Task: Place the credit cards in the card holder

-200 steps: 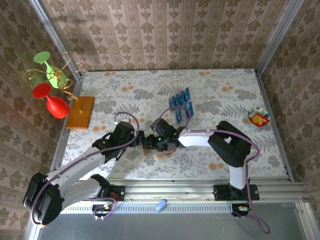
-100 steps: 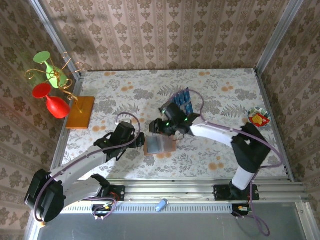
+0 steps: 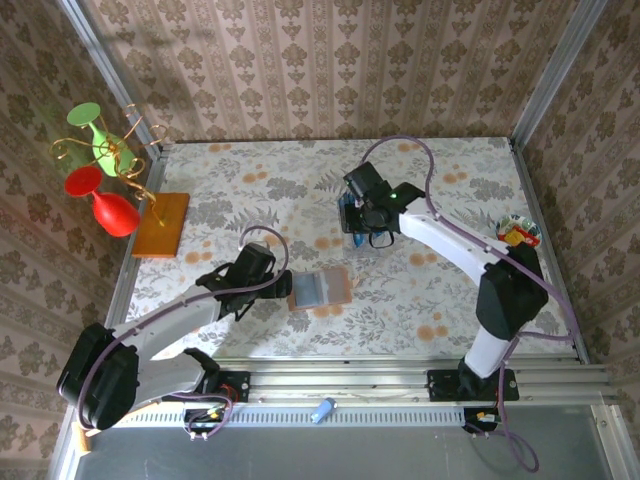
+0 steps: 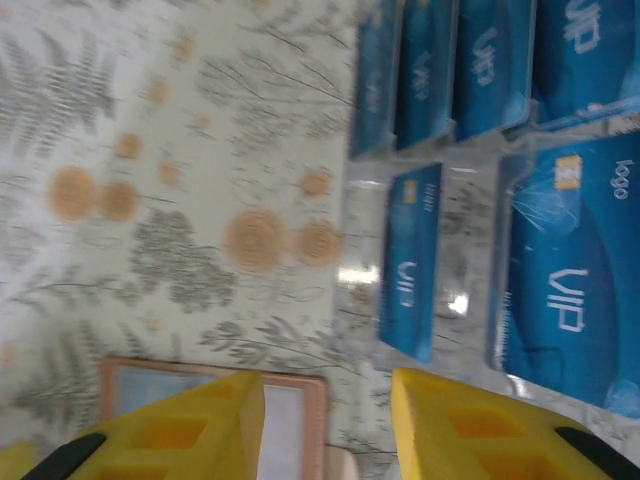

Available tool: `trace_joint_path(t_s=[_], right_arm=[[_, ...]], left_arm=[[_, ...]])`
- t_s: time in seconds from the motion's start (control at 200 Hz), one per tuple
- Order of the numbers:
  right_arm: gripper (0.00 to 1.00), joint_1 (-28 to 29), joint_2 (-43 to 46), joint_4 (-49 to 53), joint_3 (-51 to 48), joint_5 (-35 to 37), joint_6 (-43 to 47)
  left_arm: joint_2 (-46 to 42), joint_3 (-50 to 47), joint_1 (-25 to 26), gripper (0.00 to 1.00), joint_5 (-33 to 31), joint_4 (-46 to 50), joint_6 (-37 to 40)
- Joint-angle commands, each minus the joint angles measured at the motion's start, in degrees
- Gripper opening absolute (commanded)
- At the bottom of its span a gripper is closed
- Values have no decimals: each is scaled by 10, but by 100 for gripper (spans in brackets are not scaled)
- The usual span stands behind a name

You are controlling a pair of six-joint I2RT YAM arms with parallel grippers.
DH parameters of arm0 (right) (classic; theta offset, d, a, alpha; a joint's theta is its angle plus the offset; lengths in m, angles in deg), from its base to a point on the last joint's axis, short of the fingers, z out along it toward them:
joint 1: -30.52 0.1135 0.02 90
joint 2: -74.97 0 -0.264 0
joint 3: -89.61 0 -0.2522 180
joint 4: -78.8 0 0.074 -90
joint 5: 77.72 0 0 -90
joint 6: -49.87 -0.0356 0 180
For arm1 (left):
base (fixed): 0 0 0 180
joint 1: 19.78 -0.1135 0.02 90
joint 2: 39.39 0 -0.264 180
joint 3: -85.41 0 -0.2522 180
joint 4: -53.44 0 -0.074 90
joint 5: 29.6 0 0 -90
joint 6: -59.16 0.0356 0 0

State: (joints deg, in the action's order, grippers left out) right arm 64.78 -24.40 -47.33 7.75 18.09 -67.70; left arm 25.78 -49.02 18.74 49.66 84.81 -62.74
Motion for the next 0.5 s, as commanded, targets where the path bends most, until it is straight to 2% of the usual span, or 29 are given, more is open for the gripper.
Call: trace_joint_path(t_s=[0.0,0.17,0.495], right_arm=[[38,-2,-39,68,36,52,42],[34,-2,-90,90,72,91,57],[34,-5,-150,107,121,112,68]], left_arm=[[2,19,1,100,-14,3,11],[2,17,2,100,-28,-5,24],[-2,15,3,100,-35,-13,25]])
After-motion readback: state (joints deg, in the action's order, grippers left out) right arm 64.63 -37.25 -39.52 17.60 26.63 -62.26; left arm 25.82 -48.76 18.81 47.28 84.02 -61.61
